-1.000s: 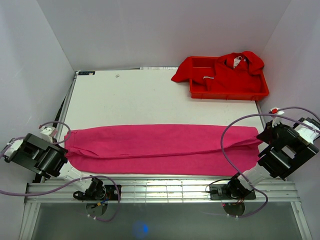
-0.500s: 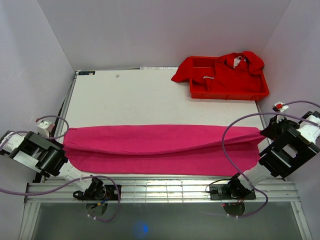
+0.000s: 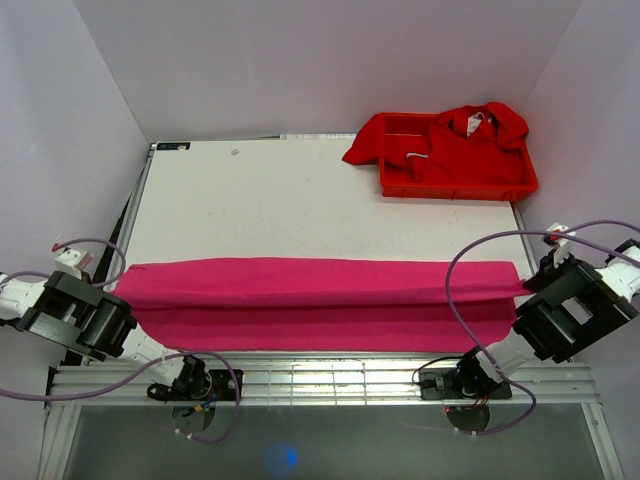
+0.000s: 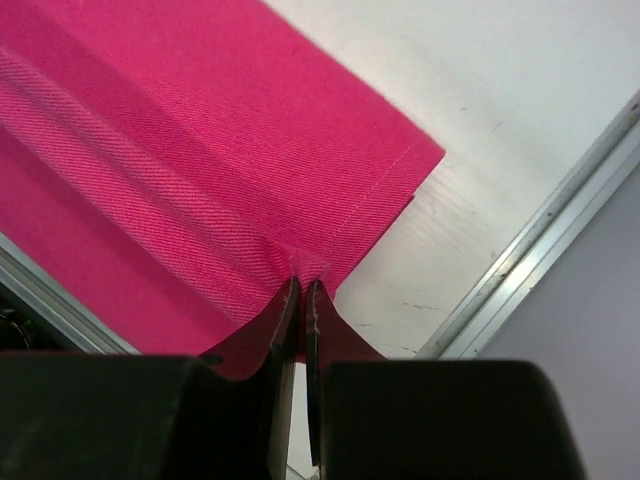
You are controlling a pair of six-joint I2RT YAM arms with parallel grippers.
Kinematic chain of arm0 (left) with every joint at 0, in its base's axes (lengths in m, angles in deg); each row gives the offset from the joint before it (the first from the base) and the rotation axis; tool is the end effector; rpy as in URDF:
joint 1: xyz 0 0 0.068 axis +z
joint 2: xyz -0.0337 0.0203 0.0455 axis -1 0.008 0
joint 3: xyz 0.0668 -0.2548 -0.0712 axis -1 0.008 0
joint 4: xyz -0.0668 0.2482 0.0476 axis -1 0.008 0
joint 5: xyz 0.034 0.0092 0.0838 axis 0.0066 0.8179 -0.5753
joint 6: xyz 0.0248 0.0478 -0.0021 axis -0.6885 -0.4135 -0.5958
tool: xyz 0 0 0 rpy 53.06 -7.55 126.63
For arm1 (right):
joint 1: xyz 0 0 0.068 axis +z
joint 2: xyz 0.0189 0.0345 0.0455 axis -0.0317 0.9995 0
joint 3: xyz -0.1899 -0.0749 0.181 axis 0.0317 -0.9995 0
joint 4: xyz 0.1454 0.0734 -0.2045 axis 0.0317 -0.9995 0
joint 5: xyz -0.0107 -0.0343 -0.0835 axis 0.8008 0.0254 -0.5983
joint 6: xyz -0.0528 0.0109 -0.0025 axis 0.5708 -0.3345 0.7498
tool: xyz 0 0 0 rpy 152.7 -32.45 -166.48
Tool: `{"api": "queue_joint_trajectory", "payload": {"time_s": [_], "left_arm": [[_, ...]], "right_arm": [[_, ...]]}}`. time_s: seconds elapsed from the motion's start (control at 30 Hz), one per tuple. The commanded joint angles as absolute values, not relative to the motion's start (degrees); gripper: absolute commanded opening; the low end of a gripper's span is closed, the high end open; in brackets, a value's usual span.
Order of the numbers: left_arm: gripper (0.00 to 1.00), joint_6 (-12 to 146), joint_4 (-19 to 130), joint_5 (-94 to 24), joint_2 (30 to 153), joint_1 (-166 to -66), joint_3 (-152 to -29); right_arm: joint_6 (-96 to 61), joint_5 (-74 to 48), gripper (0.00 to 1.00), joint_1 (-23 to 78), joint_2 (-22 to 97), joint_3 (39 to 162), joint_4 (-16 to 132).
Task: Fold and stack the trousers
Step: Fold the trousers
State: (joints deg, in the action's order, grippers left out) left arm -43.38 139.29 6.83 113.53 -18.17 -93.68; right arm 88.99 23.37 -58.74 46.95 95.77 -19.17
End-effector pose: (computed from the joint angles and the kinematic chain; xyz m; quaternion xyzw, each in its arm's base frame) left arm 0.1159 0.2580 0.2419 0.1601 0.8862 -0.1489 0.4085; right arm 0.1625 -0.2043 0.2551 -0.3146 0.8706 0.1325 0.3544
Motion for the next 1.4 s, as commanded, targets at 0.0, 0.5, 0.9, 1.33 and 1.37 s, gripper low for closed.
{"api": "queue_joint_trajectory", "payload": {"time_s": [0.0, 0.5, 0.9, 1.33, 1.37], "left_arm": [[0.0, -52.31, 138.26, 1.16, 111.27, -15.27, -89.92], [0.0, -43.02, 117.62, -9.94, 115.14, -19.04, -75.75], [0.0, -23.5, 108.73, -5.02, 114.07, -33.29, -78.62], [0.82, -36.77, 138.18, 2.71, 115.85, -30.92, -99.91], [0.84, -37.64, 138.18, 2.89, 113.67, -31.0, -99.39]], "right_arm": [[100.54, 16.73, 0.08, -61.85, 45.13, 88.05, -15.27], [89.58, 6.79, 0.08, -55.61, 46.62, 73.42, 8.89], [76.48, 6.61, 0.08, -47.78, 50.49, 80.71, 17.08], [92.37, 9.24, 0.97, -49.19, 41.02, 88.09, -3.56], [93.16, 10.47, 0.98, -48.67, 40.22, 88.18, -6.02]]}}
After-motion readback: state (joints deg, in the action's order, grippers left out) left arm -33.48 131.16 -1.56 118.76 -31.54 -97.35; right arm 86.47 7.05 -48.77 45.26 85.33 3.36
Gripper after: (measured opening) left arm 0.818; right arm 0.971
